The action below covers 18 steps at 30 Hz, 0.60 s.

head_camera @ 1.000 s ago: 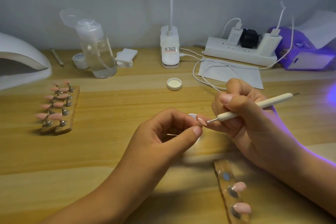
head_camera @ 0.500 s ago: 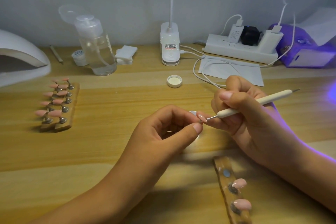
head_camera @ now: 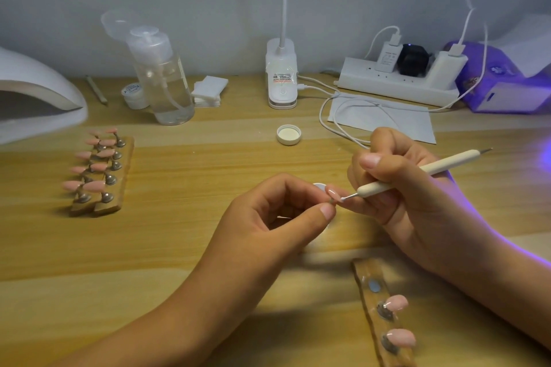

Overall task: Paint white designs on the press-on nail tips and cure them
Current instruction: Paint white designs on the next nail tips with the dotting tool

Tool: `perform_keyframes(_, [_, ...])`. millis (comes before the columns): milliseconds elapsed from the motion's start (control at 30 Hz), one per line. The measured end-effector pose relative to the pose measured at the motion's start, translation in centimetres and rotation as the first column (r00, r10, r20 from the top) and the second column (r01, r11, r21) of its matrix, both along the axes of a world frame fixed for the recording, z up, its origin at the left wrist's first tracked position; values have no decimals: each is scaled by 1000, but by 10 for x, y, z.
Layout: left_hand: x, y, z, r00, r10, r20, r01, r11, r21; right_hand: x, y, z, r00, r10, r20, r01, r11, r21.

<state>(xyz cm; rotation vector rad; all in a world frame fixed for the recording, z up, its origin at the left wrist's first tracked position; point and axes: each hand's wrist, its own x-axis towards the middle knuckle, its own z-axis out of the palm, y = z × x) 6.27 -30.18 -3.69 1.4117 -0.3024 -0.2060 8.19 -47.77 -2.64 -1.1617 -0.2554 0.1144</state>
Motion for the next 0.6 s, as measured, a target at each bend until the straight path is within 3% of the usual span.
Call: perform_keyframes(600, [0,0,0,1000,-12,-5,12,1000,-25,0,1,2,999,-20,-45,19,1000,-10])
